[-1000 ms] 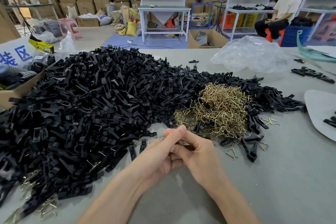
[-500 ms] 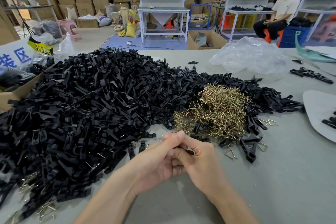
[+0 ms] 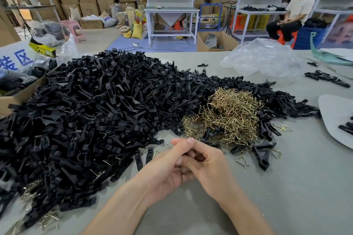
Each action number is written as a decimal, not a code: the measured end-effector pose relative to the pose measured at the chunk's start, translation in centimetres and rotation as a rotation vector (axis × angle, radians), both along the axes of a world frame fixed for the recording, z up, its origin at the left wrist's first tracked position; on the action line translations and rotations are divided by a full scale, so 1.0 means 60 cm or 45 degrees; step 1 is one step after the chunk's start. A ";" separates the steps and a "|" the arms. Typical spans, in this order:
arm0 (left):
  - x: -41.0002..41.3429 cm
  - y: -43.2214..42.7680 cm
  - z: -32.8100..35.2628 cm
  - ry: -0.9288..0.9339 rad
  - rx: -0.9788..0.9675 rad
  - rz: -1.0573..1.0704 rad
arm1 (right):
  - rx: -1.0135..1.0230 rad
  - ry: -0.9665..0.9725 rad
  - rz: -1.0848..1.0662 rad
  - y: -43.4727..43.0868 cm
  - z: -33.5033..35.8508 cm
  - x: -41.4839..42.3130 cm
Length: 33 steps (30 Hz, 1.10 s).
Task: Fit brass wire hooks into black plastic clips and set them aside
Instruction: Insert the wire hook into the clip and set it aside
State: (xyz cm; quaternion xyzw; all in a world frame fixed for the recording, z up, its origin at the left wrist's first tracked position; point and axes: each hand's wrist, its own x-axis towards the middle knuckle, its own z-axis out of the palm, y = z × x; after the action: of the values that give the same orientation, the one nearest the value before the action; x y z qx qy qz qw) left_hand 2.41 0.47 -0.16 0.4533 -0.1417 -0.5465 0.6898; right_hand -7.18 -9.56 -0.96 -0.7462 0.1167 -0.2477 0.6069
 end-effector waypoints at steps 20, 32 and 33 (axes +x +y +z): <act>-0.019 -0.014 0.018 -0.401 -0.016 0.133 | 0.471 -0.204 -0.087 -0.025 0.019 0.001; -0.053 -0.023 -0.027 -1.723 0.393 0.595 | 1.221 -0.260 -0.016 -0.031 0.011 0.008; -0.053 -0.022 -0.027 -1.757 0.409 0.597 | 1.215 -0.250 -0.018 -0.031 0.010 0.008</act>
State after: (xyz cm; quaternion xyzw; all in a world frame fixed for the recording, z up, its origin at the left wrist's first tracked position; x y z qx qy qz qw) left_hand -0.78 -0.84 -1.75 0.8069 -0.3605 0.0096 0.4678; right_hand -6.70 -11.42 -0.35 -0.3568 0.1645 -0.2401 0.8877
